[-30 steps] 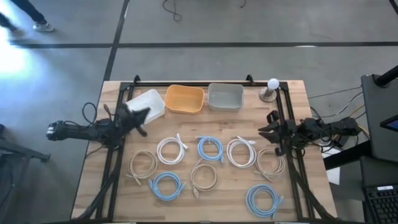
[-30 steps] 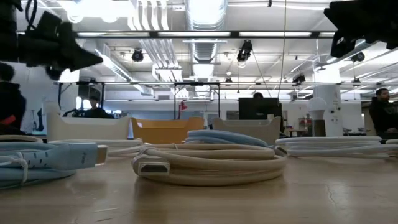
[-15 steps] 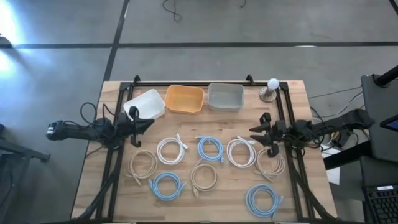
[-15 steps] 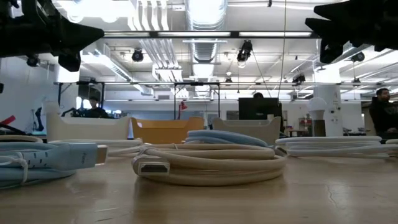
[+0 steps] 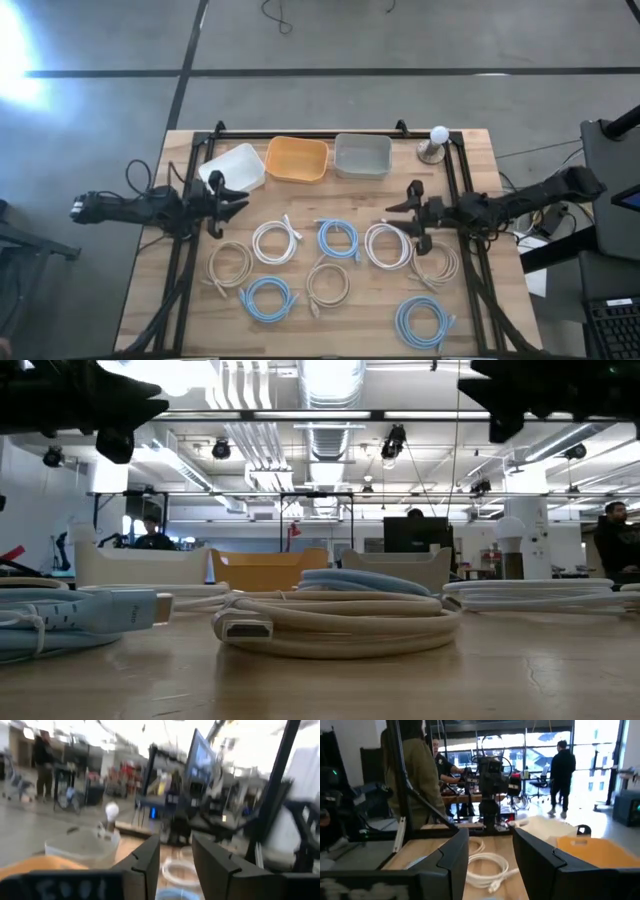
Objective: Pick & Place USB Port
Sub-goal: Put the left white display cable into the white bin
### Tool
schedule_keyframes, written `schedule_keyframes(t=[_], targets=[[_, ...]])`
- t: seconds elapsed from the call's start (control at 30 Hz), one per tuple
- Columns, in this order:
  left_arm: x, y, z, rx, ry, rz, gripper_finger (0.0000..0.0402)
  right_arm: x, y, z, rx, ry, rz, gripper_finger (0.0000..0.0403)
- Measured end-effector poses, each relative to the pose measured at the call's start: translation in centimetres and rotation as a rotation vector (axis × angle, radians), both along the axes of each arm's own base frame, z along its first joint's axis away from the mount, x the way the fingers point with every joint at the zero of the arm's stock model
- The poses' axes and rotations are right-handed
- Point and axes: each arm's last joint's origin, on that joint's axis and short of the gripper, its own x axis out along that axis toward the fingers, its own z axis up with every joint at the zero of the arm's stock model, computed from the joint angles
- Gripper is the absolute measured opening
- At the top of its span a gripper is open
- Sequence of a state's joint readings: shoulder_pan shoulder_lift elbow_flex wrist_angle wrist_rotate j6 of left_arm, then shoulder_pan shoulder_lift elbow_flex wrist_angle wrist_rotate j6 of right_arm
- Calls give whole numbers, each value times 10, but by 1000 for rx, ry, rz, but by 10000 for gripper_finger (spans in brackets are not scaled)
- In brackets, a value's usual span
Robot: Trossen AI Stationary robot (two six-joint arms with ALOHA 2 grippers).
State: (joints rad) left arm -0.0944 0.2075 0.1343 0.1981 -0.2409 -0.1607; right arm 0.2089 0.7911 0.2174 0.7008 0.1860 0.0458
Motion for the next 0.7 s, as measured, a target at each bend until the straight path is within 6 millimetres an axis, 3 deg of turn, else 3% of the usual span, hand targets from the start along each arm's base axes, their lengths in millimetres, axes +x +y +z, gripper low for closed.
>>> schedule_keyframes(t=[0.17, 0.3, 0.7], targets=[[10, -1, 15, 13, 158, -1, 126, 25, 5, 17, -68, 83, -5, 151], [22, -3, 22, 28, 312, -26, 126, 45, 4, 21, 10, 183, -51, 151], [62, -8, 2, 87, 625, -81, 127, 82, -10, 10, 58, 382, -186, 150]])
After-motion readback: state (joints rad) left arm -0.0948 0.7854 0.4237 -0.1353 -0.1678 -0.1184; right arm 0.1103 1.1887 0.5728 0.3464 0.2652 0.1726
